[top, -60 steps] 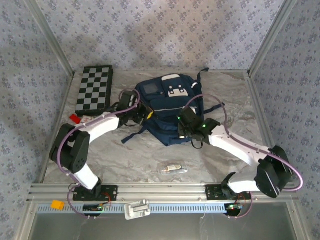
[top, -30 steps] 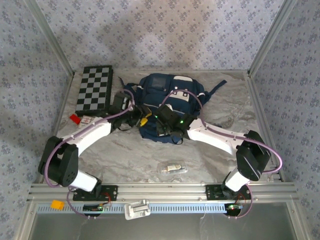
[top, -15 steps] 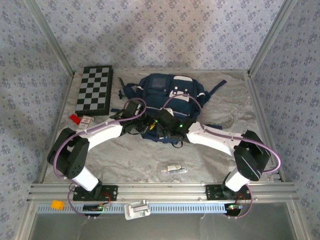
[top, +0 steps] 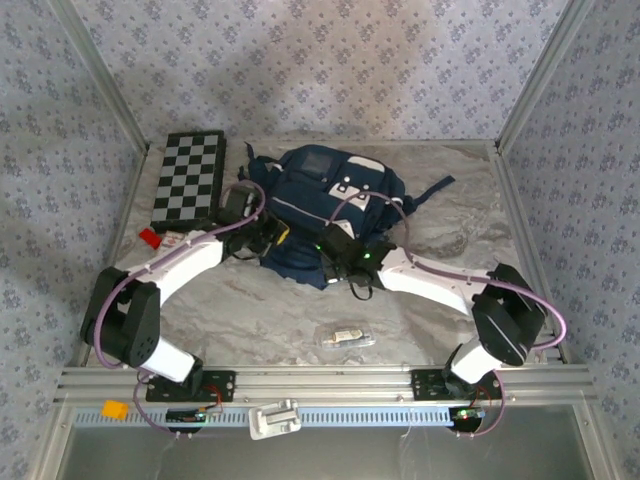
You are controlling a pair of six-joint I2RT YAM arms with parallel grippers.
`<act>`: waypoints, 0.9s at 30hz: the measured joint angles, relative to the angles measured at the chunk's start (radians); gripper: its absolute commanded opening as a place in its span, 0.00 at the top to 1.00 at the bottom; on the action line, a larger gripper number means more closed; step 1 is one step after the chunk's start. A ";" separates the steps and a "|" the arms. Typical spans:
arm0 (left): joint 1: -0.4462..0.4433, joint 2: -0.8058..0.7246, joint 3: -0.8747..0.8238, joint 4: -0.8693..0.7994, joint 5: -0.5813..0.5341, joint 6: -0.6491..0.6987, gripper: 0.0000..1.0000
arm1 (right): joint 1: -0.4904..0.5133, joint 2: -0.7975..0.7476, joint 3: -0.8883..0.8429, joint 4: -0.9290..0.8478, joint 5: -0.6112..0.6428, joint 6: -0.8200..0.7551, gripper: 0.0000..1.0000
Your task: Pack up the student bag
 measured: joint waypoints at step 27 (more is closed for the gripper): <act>0.143 -0.060 0.007 -0.044 0.125 0.192 0.55 | 0.039 0.030 0.083 -0.004 -0.053 -0.039 1.00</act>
